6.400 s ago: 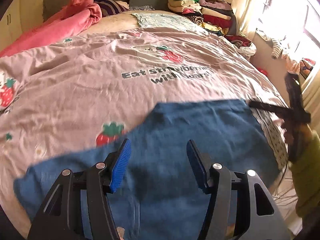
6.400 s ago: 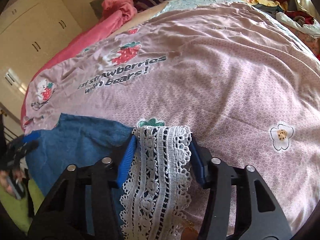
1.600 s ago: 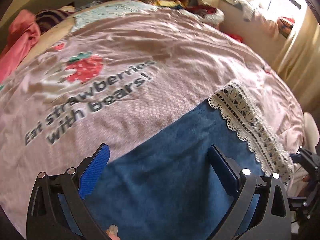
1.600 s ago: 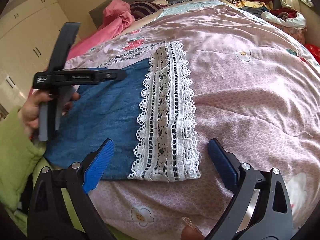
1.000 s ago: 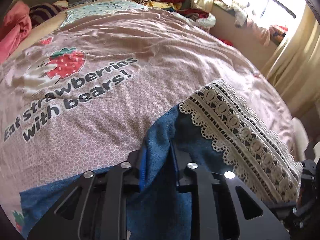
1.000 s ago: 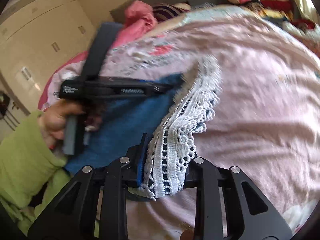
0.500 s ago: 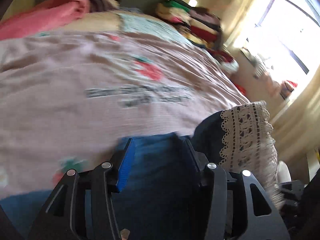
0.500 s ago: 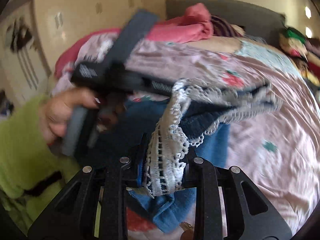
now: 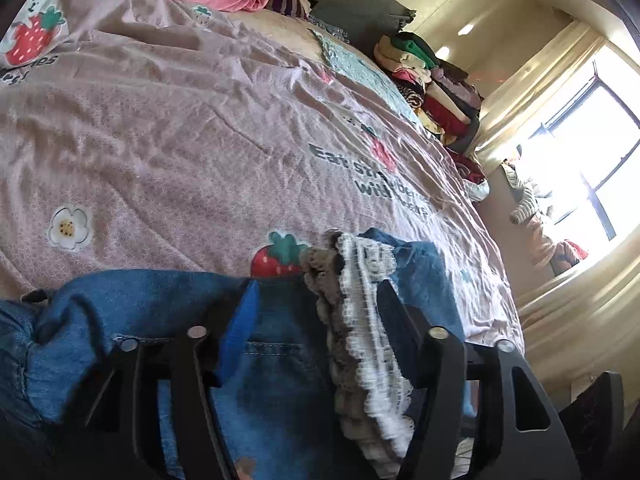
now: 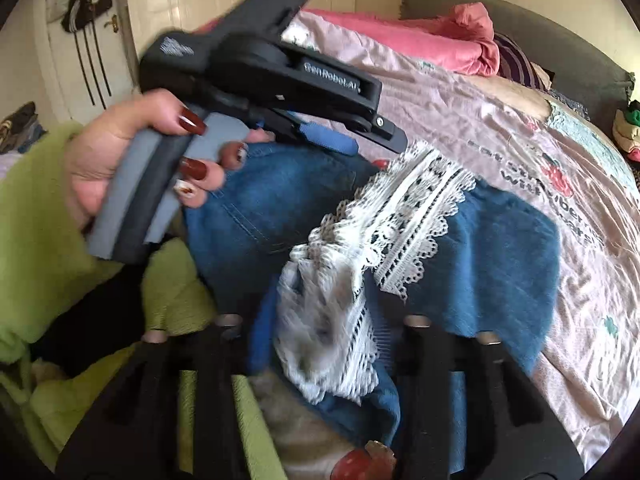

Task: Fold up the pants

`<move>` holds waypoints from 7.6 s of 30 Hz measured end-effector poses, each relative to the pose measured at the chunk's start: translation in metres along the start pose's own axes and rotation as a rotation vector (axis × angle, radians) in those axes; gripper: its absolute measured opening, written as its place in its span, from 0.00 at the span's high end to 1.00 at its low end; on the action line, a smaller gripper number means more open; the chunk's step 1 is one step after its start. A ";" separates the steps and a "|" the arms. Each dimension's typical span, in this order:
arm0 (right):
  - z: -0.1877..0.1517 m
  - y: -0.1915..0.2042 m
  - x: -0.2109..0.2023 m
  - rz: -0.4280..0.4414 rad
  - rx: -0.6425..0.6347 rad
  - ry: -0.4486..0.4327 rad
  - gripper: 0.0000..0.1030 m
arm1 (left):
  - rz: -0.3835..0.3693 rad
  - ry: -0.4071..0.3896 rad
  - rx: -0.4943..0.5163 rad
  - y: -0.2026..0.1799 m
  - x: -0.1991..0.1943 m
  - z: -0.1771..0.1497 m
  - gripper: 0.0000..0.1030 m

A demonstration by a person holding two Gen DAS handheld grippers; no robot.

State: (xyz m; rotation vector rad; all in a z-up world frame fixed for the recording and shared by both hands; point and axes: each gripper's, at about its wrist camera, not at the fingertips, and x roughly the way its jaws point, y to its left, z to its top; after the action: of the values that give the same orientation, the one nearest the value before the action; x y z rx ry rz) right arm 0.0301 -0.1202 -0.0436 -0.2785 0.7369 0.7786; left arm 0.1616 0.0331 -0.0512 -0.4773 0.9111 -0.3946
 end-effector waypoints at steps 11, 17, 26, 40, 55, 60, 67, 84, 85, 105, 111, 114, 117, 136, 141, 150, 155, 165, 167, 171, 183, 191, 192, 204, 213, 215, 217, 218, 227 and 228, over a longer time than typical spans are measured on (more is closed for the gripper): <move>-0.038 -0.039 -0.017 -0.110 0.136 0.088 0.48 | 0.113 0.044 0.102 -0.019 0.011 -0.016 0.36; -0.057 -0.060 0.003 -0.102 0.214 0.193 0.44 | 0.276 0.032 0.212 -0.033 0.001 -0.037 0.35; -0.053 -0.070 -0.038 -0.074 0.259 0.049 0.44 | 0.284 0.011 0.251 -0.059 -0.036 -0.082 0.33; -0.067 -0.060 -0.012 -0.070 0.214 0.190 0.62 | 0.341 0.143 0.357 -0.064 -0.024 -0.132 0.60; -0.060 -0.072 -0.028 -0.087 0.286 0.148 0.44 | 0.318 0.104 0.330 -0.073 -0.040 -0.129 0.54; -0.055 -0.077 -0.035 -0.106 0.300 0.126 0.30 | 0.318 0.087 0.329 -0.075 -0.047 -0.126 0.49; -0.046 -0.080 -0.045 -0.128 0.305 0.088 0.17 | 0.320 0.058 0.331 -0.077 -0.060 -0.122 0.41; -0.006 -0.070 -0.060 -0.128 0.253 0.015 0.10 | 0.343 -0.013 0.296 -0.069 -0.092 -0.114 0.13; -0.003 -0.068 -0.059 -0.124 0.247 0.011 0.10 | 0.347 -0.018 0.293 -0.067 -0.095 -0.114 0.12; 0.072 -0.010 0.004 0.018 0.067 0.029 0.09 | 0.430 -0.114 0.064 0.018 -0.148 -0.105 0.09; 0.093 0.004 0.029 0.075 0.015 0.044 0.09 | 0.440 -0.105 -0.007 0.045 -0.150 -0.107 0.09; 0.106 0.012 0.044 0.102 -0.017 0.054 0.09 | 0.392 -0.089 -0.052 0.056 -0.144 -0.109 0.10; 0.118 0.018 0.058 0.130 -0.046 0.068 0.09 | 0.353 -0.071 -0.082 0.061 -0.136 -0.110 0.14; 0.151 0.063 0.167 0.266 -0.229 0.307 0.13 | 0.193 -0.034 -0.181 0.083 -0.097 -0.108 0.46; 0.143 0.061 0.184 0.343 -0.185 0.329 0.44 | 0.177 -0.036 -0.188 0.088 -0.094 -0.107 0.46; 0.142 0.017 0.119 0.465 -0.069 0.156 0.70 | 0.160 -0.077 -0.150 0.072 -0.110 -0.103 0.34; 0.142 -0.006 0.081 0.513 -0.039 0.064 0.70 | 0.103 -0.070 -0.107 0.050 -0.104 -0.095 0.27; 0.121 -0.061 0.023 0.479 0.028 -0.055 0.65 | -0.101 -0.029 -0.052 -0.024 -0.072 -0.074 0.29; 0.115 -0.072 0.015 0.468 0.050 -0.079 0.58 | -0.117 -0.029 -0.034 -0.040 -0.069 -0.073 0.29; 0.089 -0.111 -0.008 0.380 0.192 -0.132 0.32 | -0.140 -0.011 0.033 -0.070 -0.060 -0.080 0.27; 0.003 -0.142 -0.010 0.127 0.361 -0.009 0.26 | -0.036 0.177 0.147 -0.090 0.007 -0.113 0.26; -0.022 -0.155 0.003 0.032 0.424 0.074 0.26 | -0.049 0.140 0.141 -0.091 -0.014 -0.117 0.17; -0.021 -0.152 -0.004 0.021 0.404 0.054 0.26 | -0.038 0.117 0.150 -0.094 -0.025 -0.116 0.15; -0.014 -0.106 -0.070 0.010 0.221 -0.096 0.15 | 0.204 -0.037 0.203 -0.083 -0.074 -0.094 0.05; -0.023 -0.064 -0.080 0.033 0.079 -0.088 0.14 | 0.228 -0.043 0.202 -0.081 -0.077 -0.089 0.04; -0.026 -0.054 -0.079 0.038 0.045 -0.082 0.14 | 0.233 -0.043 0.202 -0.080 -0.075 -0.087 0.04; -0.028 -0.045 -0.079 0.042 0.006 -0.079 0.14 | 0.239 -0.041 0.200 -0.079 -0.073 -0.086 0.04; -0.029 -0.041 -0.078 0.047 -0.016 -0.076 0.14 | 0.242 -0.039 0.200 -0.078 -0.072 -0.086 0.04; -0.026 -0.009 -0.062 0.094 -0.145 -0.047 0.22 | 0.289 -0.031 0.174 -0.061 -0.060 -0.066 0.05; -0.025 -0.006 -0.060 0.098 -0.157 -0.043 0.26 | 0.290 -0.028 0.167 -0.059 -0.059 -0.063 0.06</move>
State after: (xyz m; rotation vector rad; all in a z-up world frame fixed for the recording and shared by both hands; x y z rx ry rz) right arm -0.0072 -0.1684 -0.0207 -0.3679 0.6537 0.9349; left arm 0.0698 0.0002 -0.0136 -0.1933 0.8966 -0.1962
